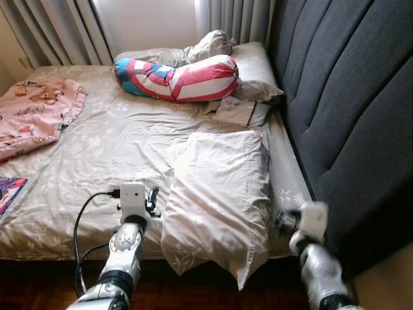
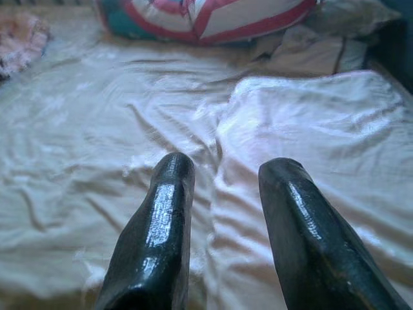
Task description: Clean up the room
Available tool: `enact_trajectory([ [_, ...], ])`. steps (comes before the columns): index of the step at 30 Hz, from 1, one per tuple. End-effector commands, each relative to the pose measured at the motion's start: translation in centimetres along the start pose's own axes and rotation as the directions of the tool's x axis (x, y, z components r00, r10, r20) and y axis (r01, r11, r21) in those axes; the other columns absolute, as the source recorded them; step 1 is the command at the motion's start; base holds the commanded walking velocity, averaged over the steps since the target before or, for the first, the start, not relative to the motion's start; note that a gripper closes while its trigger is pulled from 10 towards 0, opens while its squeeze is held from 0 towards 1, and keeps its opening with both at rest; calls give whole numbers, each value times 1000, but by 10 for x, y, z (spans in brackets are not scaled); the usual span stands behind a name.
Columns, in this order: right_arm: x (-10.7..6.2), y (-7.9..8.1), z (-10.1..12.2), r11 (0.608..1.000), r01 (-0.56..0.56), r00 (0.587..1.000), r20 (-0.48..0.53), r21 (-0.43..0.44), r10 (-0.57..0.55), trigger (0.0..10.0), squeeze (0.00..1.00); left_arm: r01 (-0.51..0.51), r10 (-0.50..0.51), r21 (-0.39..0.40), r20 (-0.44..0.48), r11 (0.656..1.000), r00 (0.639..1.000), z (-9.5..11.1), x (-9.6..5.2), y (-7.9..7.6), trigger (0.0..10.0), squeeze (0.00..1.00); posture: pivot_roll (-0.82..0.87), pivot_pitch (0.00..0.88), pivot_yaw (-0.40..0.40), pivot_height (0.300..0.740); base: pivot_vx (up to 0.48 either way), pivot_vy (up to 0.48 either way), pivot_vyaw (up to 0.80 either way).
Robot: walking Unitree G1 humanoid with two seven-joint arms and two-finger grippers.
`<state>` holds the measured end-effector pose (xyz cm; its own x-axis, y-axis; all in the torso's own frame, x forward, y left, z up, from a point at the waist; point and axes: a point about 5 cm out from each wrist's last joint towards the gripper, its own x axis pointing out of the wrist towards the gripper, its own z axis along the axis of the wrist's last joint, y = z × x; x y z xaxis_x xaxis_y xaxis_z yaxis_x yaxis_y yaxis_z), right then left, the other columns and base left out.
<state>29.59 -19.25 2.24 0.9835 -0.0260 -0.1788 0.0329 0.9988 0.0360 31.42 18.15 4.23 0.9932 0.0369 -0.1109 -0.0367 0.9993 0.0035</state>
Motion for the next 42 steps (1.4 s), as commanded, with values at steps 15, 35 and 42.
enact_trajectory([
  [15,-42,14,-18,995,-74,988,128,-64,82,10000,0,18,-22,58,76,998,997,-27,-50,13,10000,0,-166,0,11,740,0,0,0],
  [35,-51,6,-14,999,25,991,135,-40,-20,10000,0,50,-54,52,76,997,996,-22,-54,13,10000,0,-181,0,9,740,0,0,0],
  [42,-50,13,-9,999,-2,990,139,-41,7,10000,0,43,-46,39,86,998,995,-17,-52,14,10000,0,-184,29,-3,740,0,0,0],
])
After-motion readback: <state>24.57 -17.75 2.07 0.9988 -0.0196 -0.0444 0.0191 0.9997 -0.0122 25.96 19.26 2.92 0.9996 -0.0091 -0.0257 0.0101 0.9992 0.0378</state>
